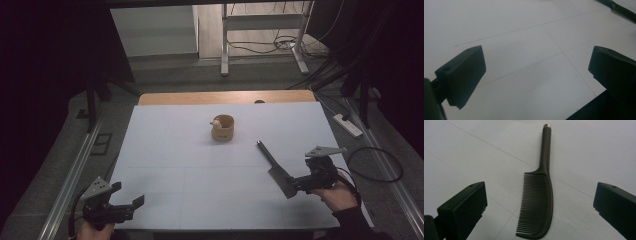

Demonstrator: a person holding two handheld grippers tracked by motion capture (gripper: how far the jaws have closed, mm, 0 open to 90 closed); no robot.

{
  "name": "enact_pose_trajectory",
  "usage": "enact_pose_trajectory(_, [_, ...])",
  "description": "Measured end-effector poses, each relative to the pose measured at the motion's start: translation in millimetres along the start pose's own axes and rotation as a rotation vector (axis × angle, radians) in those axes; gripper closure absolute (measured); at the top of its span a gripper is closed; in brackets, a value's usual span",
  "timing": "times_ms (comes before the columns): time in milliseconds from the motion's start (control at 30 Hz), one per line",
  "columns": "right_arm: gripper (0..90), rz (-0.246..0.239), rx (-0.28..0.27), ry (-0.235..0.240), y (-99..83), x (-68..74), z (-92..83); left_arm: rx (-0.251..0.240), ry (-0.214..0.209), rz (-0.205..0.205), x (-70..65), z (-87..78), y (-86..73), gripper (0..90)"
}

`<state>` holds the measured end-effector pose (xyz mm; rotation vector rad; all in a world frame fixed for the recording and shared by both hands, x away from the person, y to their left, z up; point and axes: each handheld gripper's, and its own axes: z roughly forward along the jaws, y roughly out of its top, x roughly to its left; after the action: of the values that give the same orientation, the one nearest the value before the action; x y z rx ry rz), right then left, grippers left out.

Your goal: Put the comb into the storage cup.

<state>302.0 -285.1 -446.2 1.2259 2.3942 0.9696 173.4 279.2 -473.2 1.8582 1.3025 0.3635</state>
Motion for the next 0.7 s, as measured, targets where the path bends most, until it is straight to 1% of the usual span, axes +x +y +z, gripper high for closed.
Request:
enact_pose_trajectory(133, [0.0,-0.007,0.009,-0.006,3.6,-2.2,5.4,0.000,-0.001,-0.001,0.0,0.1,0.0,1.7])
enact_pose_trajectory(433, [0.0,-0.014,0.019,-0.019,8.0,-3.9,8.8,-0.001,-0.002,-0.004,0.2,0.2,0.1,1.8])
enact_pose_trajectory(567, [0.0,-0.014,0.029,-0.020,10.6,-5.2,13.0,-0.001,-0.003,-0.006,0.5,0.3,0.1,1.8])
enact_pose_trajectory(700, [0.0,-0.003,0.049,-0.020,14.6,-6.6,18.7,-0.003,-0.005,-0.009,1.1,0.4,0.0,1.8])
